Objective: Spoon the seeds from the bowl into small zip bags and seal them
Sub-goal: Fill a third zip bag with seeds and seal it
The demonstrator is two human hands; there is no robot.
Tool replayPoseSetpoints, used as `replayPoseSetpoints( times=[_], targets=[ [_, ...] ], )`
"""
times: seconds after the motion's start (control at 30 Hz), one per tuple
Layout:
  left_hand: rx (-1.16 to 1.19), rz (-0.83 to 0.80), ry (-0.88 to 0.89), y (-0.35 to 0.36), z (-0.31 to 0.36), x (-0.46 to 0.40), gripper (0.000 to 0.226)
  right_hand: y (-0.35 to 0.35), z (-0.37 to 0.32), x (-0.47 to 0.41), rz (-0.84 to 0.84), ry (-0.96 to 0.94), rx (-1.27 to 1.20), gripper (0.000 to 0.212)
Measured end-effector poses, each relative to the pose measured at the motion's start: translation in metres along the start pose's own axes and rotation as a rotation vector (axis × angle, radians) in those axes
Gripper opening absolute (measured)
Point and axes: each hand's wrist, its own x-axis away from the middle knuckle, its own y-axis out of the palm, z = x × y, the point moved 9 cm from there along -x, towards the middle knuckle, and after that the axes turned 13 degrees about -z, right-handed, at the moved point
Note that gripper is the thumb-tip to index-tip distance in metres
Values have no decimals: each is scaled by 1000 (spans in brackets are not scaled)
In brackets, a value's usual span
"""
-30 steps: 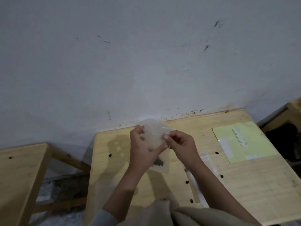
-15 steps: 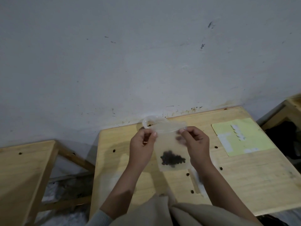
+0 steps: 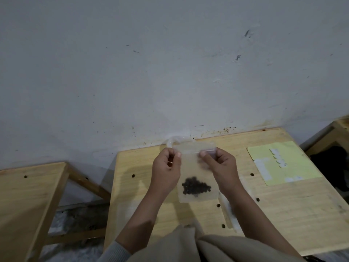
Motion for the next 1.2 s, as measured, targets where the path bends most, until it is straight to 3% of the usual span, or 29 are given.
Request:
replayPoseSetpoints(
  times=[0.43, 1.0, 1.2],
  targets=[
    [257, -31, -69, 19, -9, 19, 9, 3, -1, 22, -12, -12, 6, 6],
    [238, -17, -55, 34, -6, 27, 5, 5, -16, 34, -61, -68, 15, 15],
    [246, 17, -172, 41, -26, 26, 5, -24, 6, 45, 47, 17, 48, 8]
  ],
)
